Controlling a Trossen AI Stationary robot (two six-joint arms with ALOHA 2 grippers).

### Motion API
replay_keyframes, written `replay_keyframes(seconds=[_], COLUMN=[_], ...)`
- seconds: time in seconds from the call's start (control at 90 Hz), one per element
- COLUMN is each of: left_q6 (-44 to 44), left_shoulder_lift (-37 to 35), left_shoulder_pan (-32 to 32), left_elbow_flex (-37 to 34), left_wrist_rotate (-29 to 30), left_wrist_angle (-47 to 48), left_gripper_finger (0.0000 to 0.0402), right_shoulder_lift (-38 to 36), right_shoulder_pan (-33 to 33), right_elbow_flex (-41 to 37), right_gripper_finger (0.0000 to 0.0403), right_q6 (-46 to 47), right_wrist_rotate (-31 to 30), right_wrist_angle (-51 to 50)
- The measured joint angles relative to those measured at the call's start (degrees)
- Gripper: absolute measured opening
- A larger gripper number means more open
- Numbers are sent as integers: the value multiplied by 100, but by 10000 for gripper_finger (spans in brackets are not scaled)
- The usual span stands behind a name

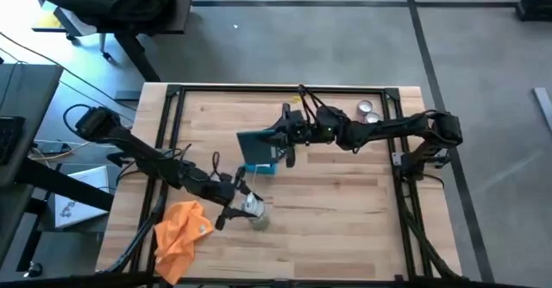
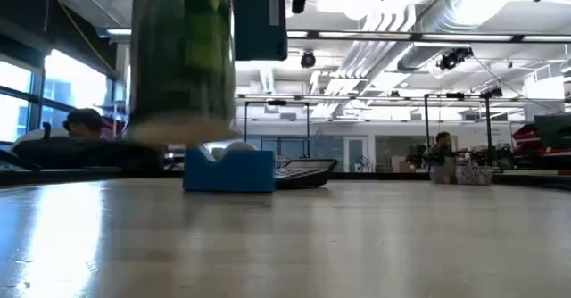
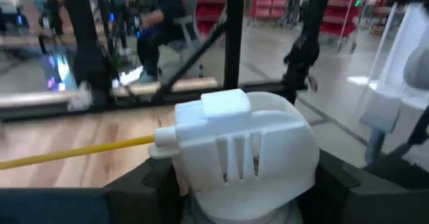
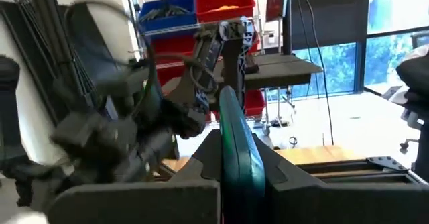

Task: Apply microfiber cloth
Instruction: Spray the cellphone using the white spray bottle

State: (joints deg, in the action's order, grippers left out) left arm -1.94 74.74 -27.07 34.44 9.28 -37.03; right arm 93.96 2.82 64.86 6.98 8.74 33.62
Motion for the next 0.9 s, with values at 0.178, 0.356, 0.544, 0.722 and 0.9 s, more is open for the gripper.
replay_keyframes(seconds=[0.178, 0.356, 0.544, 0.722, 0.9], left_q6=[-80, -82, -235, -384, -388], left_shoulder_lift=[-76, -78, 19, 346, 532], left_shoulder_pan=[-45, -129, -155, -155, -155], left_elbow_flex=[0, 2, 11, 11, 15], left_wrist_rotate=[-19, -20, -15, -2, 130], left_wrist_angle=[388, 449, 651, 722, 547], left_gripper_finger=[185, 212, 211, 195, 218], right_shoulder_lift=[-1, -1, -1, -1, -1], right_shoulder_pan=[-222, -323, -329, -415, -554], right_elbow_flex=[0, 0, 0, 0, 0], right_gripper_finger=[1, 1, 1, 1, 1], right_q6=[-243, -187, -202, -218, -317], right_wrist_rotate=[-666, -1260, -1468, -1414, -1432], right_wrist_angle=[-253, -269, -312, -454, -524])
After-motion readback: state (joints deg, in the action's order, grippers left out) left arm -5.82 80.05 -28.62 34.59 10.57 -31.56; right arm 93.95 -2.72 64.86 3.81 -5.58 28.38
